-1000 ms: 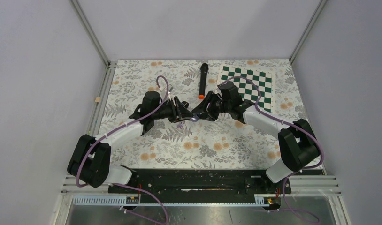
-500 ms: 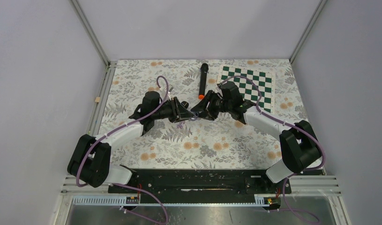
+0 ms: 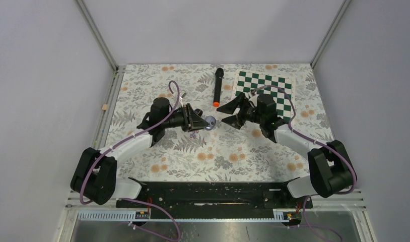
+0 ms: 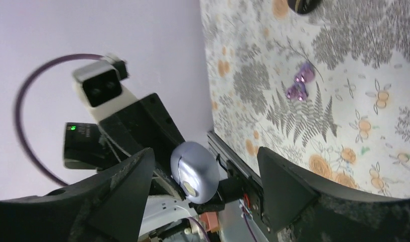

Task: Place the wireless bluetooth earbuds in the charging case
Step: Pass from the right arm to the left, then pass from the left arm to the right

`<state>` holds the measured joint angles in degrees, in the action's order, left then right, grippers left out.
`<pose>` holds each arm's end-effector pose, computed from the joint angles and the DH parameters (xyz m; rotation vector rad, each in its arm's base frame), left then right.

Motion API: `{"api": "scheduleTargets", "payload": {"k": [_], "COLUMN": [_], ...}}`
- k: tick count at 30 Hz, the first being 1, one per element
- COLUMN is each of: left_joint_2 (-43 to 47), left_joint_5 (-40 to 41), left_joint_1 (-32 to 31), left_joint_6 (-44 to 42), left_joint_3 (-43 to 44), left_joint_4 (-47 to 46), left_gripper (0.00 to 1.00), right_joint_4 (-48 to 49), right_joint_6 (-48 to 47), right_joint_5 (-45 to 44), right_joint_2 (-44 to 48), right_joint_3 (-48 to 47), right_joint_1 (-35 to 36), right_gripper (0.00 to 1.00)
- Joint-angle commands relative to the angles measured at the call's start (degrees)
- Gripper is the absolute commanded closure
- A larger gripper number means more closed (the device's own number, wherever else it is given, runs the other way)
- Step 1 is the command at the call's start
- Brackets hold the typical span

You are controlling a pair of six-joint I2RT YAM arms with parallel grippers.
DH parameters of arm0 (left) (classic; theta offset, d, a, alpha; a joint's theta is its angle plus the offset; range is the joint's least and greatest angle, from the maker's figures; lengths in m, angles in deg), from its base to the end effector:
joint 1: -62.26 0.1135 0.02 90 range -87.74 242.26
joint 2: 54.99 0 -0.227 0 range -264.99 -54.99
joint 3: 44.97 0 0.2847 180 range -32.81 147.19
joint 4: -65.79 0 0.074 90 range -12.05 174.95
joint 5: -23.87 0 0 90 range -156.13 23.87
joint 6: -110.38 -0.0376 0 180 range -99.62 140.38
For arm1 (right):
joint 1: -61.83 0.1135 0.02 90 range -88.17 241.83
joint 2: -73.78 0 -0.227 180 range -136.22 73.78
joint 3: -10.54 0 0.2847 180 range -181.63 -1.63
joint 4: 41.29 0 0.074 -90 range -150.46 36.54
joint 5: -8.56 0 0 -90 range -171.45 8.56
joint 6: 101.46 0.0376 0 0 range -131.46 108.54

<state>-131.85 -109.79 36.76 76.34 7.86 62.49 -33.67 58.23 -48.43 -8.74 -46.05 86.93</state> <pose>0.2804 -0.1625 0.1828 0.0092 2.2151 -1.6103 0.3052 0.1656 0.1809 0.3917 2.1742 1.5820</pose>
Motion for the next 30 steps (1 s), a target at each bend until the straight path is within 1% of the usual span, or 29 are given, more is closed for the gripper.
{"api": "scheduleTargets", "payload": {"k": [1,5,7,9,11,12,16,21,23,24,26,28,30], "left_joint_2": [3.13,2.57,2.04,2.24,2.96,3.42,4.66,5.24,5.54,5.7,5.7,5.71,5.72], "left_joint_5": [-6.57,-9.99,-10.71,-10.56,-10.1,-9.87,-9.14,-9.37,-9.34,-9.25,-9.13,-9.12,-9.18], "left_joint_1": [1.49,4.22,4.88,4.93,4.93,4.93,4.98,4.93,4.93,4.93,4.94,4.93,4.94], "left_joint_6": [4.25,16.18,21.81,22.97,21.8,20.7,18.44,18.35,18.22,18.29,18.5,18.73,18.89], "left_joint_3": [2.15,1.13,1.19,2.06,3.0,3.5,5.46,6.53,6.53,6.47,6.36,6.28,6.18], "left_joint_4": [-7.11,-23.22,-29.34,-30.52,-28.59,-26.72,-21.9,-20.28,-19.86,-19.87,-19.91,-20.15,-20.2], "left_gripper": [1.0,1.0,1.0,1.0,1.0,1.0,1.0,1.0,1.0,1.0,1.0,1.0,1.0], "right_joint_4": [20.79,36.4,42.43,47.55,52.87,53.88,52.37,43.3,41.6,41.9,44.57,46.99,48.12], "right_joint_6": [4.35,8.73,11.34,13.67,15.91,16.39,14.96,9.85,8.23,8.25,9.51,10.89,11.88], "right_joint_5": [3.65,5.29,5.84,6.44,6.77,7.42,8.08,9.84,9.9,9.81,9.46,9.41,9.43], "right_joint_2": [5.12,5.17,3.74,2.24,0.99,0.74,1.19,1.98,1.7,1.23,0.2,-1.05,-2.16], "right_joint_3": [4.76,8.67,9.16,9.0,8.62,8.1,6.58,2.31,0.9,0.62,0.38,-0.11,-0.76], "right_joint_1": [-2.06,-2.16,-2.15,-2.16,-2.12,-2.09,-1.22,1.52,2.4,2.56,2.67,2.74,2.96], "right_gripper": [0.19,0.22,0.23,0.25,0.26,0.26,0.27,0.27,0.28,0.31,0.39,0.43,0.44]}}
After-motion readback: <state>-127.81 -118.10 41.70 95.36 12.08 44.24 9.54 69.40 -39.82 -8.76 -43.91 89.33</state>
